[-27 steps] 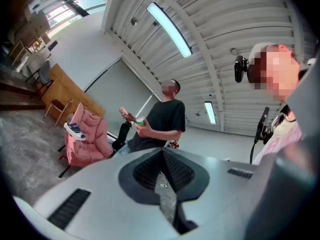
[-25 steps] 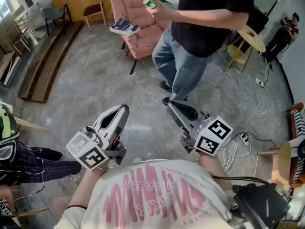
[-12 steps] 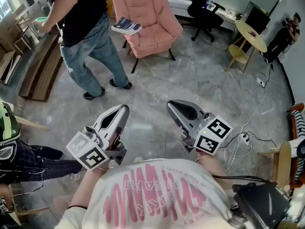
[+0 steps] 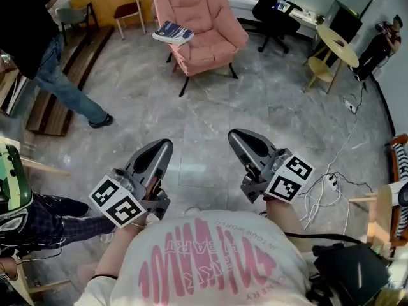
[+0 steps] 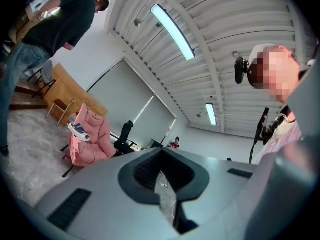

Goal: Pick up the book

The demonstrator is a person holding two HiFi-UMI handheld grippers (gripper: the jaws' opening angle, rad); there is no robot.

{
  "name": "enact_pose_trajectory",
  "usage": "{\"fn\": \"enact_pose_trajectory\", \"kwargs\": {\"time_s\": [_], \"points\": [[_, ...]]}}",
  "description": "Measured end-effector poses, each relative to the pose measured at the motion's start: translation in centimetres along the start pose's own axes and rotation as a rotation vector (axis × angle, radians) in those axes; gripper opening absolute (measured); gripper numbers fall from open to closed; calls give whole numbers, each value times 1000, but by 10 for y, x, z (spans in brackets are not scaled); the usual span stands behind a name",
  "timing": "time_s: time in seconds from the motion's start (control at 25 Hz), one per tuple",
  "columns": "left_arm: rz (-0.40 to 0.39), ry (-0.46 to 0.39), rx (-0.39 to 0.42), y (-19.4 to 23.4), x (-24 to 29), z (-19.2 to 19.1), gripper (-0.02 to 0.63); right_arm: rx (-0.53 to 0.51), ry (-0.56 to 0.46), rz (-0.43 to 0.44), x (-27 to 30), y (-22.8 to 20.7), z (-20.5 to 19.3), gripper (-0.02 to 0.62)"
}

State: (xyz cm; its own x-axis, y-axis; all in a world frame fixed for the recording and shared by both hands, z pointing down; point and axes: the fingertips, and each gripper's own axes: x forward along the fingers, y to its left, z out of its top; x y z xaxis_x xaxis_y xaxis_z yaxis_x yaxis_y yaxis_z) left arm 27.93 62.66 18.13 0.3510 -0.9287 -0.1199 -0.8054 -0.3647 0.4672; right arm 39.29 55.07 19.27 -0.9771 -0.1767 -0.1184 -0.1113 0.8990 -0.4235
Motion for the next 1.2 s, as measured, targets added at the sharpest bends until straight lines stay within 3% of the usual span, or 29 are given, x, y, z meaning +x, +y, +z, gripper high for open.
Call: {"fn": "enact_pose_trajectory", "kwargs": {"time_s": [0.4, 0.8, 1.08, 1.2], "points": [[-18, -10, 15, 26, -9, 18, 8, -33, -18, -71, 19, -2, -2, 8], [-6, -19, 1, 60, 28, 21, 8, 13, -24, -64, 43, -52, 9, 8], [41, -33, 3, 91, 74, 32, 8, -160, 68, -49, 74, -98, 29, 8], [66, -47, 2, 107, 94, 40, 8, -156, 74, -29, 90, -121, 40, 8]]}}
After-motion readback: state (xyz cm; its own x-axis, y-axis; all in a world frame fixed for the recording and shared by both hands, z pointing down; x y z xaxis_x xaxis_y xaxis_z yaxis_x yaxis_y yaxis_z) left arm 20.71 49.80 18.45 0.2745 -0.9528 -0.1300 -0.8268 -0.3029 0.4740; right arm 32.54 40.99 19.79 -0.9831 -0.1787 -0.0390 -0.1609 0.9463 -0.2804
